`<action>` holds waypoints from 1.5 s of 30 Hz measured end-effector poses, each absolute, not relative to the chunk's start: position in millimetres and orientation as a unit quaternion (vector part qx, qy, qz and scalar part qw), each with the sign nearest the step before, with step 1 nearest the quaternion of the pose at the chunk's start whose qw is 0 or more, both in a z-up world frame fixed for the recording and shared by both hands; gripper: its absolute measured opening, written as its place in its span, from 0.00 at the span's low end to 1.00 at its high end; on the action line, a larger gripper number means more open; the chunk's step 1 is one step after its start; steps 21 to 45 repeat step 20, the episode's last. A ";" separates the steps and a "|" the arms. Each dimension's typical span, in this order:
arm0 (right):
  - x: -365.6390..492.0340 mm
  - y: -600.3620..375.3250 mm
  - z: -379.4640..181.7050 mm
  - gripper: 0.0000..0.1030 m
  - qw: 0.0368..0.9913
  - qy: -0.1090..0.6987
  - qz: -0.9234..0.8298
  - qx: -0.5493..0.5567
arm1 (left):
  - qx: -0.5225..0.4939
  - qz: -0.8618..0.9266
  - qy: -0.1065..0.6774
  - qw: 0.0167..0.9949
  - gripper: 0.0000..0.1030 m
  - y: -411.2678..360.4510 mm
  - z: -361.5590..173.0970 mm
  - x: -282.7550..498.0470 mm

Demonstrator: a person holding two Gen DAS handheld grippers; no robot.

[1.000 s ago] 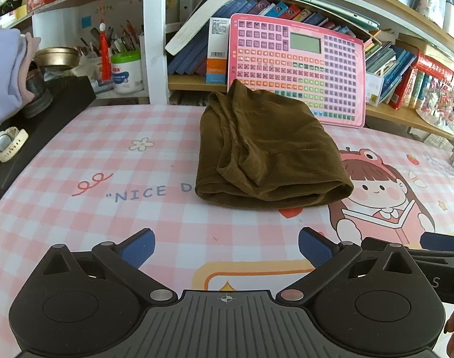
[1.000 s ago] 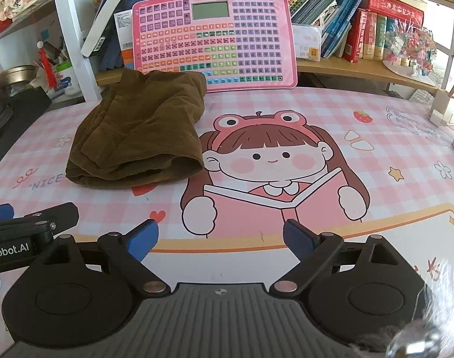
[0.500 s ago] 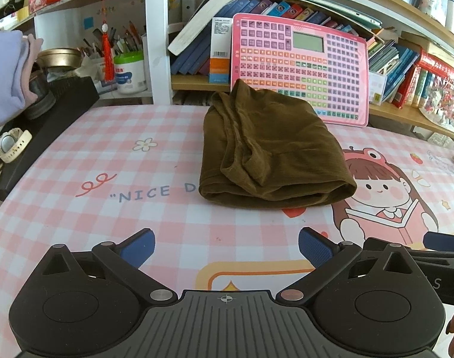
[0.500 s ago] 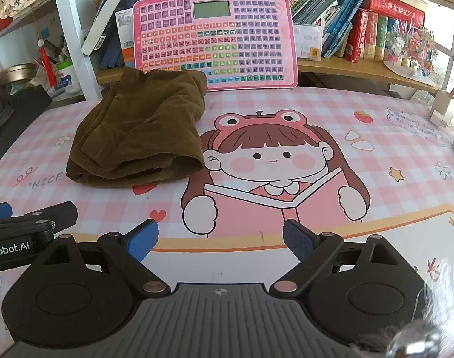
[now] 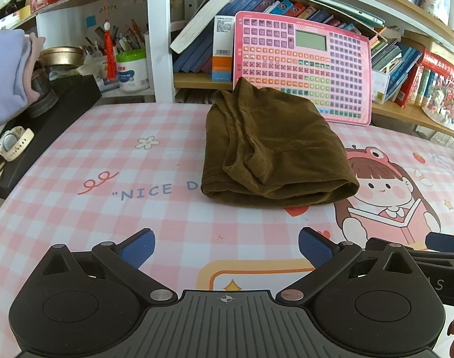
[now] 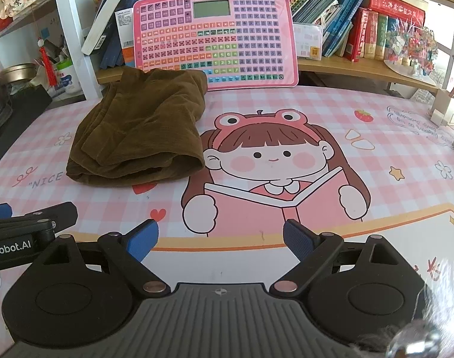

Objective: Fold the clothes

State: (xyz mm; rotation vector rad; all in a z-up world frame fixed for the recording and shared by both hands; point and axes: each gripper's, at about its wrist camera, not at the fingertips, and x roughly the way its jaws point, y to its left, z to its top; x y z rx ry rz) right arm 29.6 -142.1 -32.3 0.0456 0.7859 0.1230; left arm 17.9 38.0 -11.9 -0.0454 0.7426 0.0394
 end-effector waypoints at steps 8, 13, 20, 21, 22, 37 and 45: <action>29.2 -141.3 -34.0 0.88 0.921 0.384 0.061 0.022 | -0.023 0.018 0.359 0.933 1.00 38.6 -12.3 16.8; 30.2 -141.5 -37.3 0.88 0.919 0.389 0.061 0.021 | -0.024 0.007 0.348 0.937 1.00 37.6 -11.6 13.6; 30.8 -140.7 -41.6 0.88 0.917 0.394 0.060 0.020 | -0.019 0.009 0.353 0.935 1.00 35.5 -13.6 14.1; 30.8 -140.7 -41.6 0.88 0.917 0.394 0.060 0.020 | -0.019 0.009 0.353 0.935 1.00 35.5 -13.6 14.1; 30.8 -140.7 -41.6 0.88 0.917 0.394 0.060 0.020 | -0.019 0.009 0.353 0.935 1.00 35.5 -13.6 14.1; 30.8 -140.7 -41.6 0.88 0.917 0.394 0.060 0.020 | -0.019 0.009 0.353 0.935 1.00 35.5 -13.6 14.1; 30.8 -140.7 -41.6 0.88 0.917 0.394 0.060 0.020 | -0.019 0.009 0.353 0.935 1.00 35.5 -13.6 14.1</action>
